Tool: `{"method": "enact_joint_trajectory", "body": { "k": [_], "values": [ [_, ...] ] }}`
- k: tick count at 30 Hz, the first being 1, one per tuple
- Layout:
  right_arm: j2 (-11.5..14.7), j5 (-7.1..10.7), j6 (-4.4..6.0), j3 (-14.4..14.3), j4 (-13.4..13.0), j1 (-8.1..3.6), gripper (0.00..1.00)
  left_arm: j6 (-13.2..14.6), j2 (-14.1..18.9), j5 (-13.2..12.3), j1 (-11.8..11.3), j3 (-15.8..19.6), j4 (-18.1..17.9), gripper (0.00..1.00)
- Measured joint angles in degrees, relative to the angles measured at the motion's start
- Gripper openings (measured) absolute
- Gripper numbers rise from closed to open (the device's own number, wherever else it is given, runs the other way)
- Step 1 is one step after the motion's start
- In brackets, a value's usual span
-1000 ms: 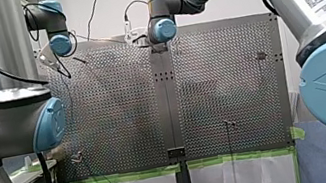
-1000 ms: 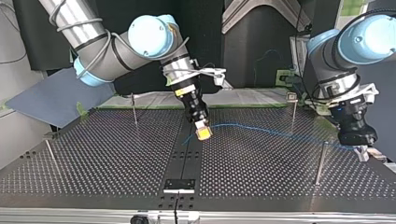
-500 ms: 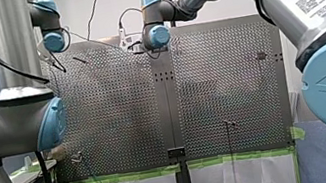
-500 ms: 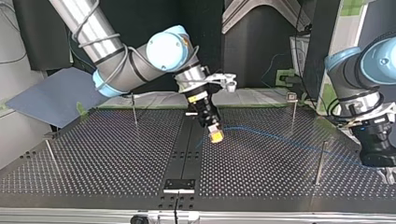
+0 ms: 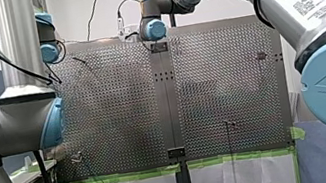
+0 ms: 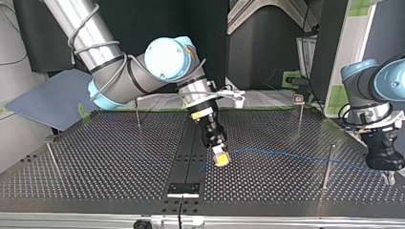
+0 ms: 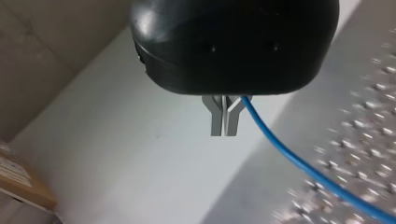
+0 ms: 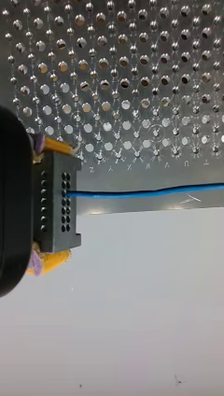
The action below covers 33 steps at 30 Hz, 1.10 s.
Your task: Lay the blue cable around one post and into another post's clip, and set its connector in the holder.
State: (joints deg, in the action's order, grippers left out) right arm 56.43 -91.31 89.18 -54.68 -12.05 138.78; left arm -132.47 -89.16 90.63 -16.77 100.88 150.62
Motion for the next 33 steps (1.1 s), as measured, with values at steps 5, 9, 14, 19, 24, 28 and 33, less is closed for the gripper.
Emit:
{"method": "enact_joint_trajectory", "body": {
  "k": [5,9,14,19,24,28,33],
  "values": [
    [-2.13,-0.26,-0.17,2.50,1.10,0.19,0.00,0.91,-2.30,-1.03,0.02,0.00,-0.06,0.07],
    [-3.57,-0.28,-0.29,4.47,1.41,0.17,0.00,1.02,-3.54,-1.44,-0.09,0.00,-0.09,0.07],
    [-4.69,-0.34,-0.33,6.51,1.32,-0.09,0.00,1.17,-3.91,-1.65,-0.15,0.00,-0.13,0.07],
    [-5.29,-0.35,-0.38,7.18,0.76,-0.25,0.00,1.31,-3.93,-1.90,0.07,0.00,-0.21,0.07],
    [-6.45,-0.32,-0.45,8.13,0.69,-0.29,0.00,1.35,-4.42,-2.31,0.40,0.00,-0.45,0.07],
    [-7.39,-0.34,-0.48,8.69,0.81,-0.37,0.00,1.69,-5.90,-2.80,0.72,0.00,-0.43,0.07],
    [-8.38,-0.41,-0.48,9.03,0.97,-0.64,0.00,2.27,-6.93,-2.94,1.00,0.00,-0.32,0.07]
  ]
}}
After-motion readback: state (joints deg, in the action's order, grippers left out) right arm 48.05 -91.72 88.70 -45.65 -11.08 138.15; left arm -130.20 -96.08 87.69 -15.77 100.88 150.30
